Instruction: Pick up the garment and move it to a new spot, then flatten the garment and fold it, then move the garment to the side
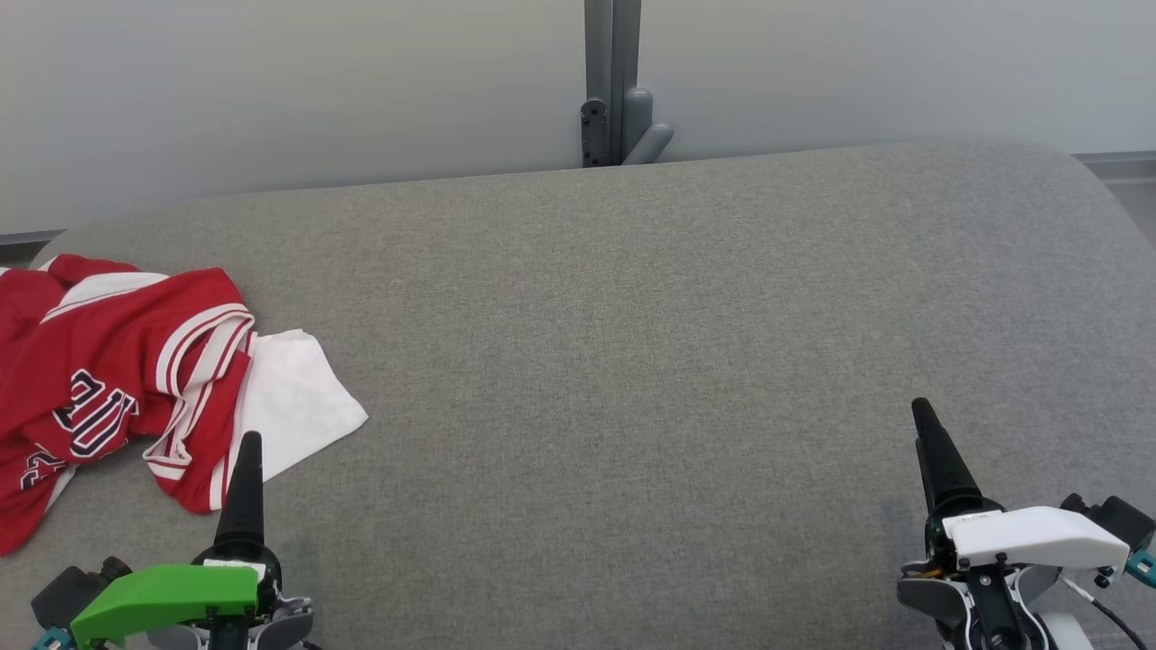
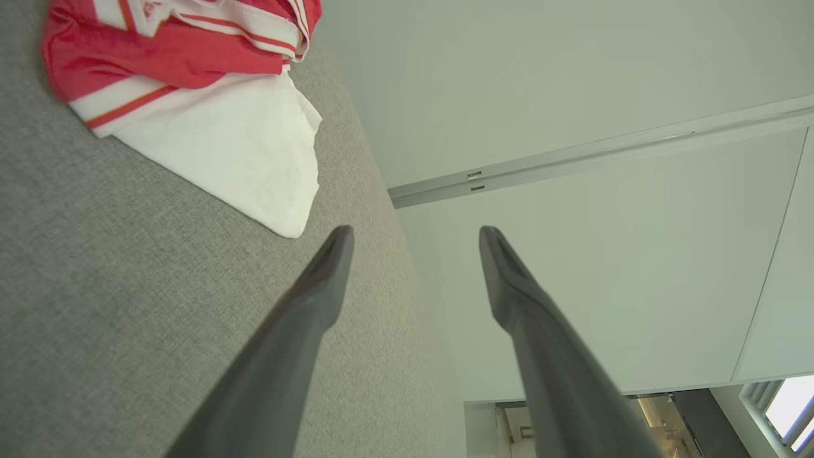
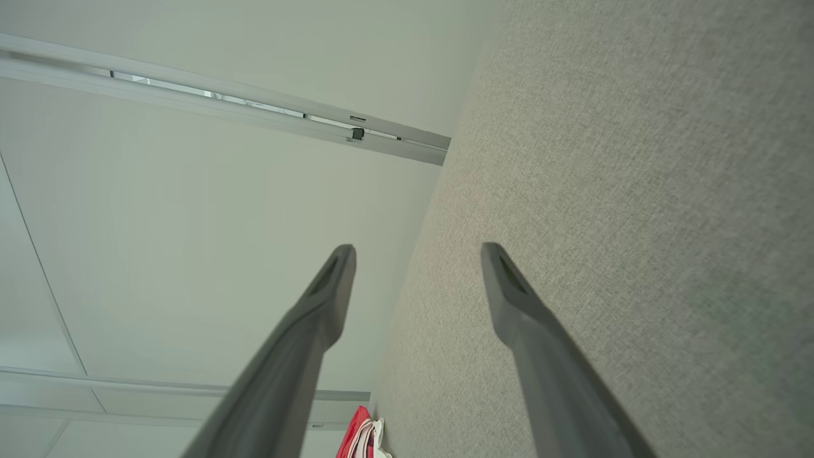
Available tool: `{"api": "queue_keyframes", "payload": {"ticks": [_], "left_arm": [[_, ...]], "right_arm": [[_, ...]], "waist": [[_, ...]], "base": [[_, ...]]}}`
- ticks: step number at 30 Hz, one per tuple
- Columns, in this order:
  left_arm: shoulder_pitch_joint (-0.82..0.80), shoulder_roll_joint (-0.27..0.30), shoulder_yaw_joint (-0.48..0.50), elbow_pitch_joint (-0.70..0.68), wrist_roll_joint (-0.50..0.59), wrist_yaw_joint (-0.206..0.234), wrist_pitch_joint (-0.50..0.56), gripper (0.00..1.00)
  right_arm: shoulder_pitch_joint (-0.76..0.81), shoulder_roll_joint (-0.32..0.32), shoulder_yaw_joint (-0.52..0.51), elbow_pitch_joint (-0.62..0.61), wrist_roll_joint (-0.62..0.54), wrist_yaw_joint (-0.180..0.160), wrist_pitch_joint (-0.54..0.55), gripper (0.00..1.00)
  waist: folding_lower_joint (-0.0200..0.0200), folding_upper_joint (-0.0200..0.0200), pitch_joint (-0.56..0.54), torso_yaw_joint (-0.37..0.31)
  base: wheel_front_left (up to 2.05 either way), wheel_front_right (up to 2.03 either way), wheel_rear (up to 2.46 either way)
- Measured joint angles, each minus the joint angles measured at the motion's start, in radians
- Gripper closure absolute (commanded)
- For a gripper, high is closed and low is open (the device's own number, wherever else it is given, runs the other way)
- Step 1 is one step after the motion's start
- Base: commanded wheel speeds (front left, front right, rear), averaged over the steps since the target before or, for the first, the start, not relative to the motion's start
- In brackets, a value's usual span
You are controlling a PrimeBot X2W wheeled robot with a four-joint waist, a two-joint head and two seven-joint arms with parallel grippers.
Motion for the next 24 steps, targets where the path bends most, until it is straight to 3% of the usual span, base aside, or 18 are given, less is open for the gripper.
{"api": "queue_keyframes", "payload": {"ticks": [19, 24], "left_arm": [[0.017, 0.003, -0.049, -0.091, 0.348, 0.053, -0.076, 0.0], [0.026, 0.005, -0.071, -0.109, 0.507, 0.067, -0.098, 0.0]], "right_arm": [[0.02, -0.002, 0.047, -0.084, -0.39, 0.0, -0.054, 0.0], [0.025, -0.002, 0.066, -0.105, -0.509, 0.0, -0.071, 0.0]], "waist": [[0.0, 0.0, 0.004, -0.001], [0.0, 0.0, 0.005, -0.001]], "base": [[0.0, 0.0, 0.0], [0.0, 0.0, 0.0]]}}
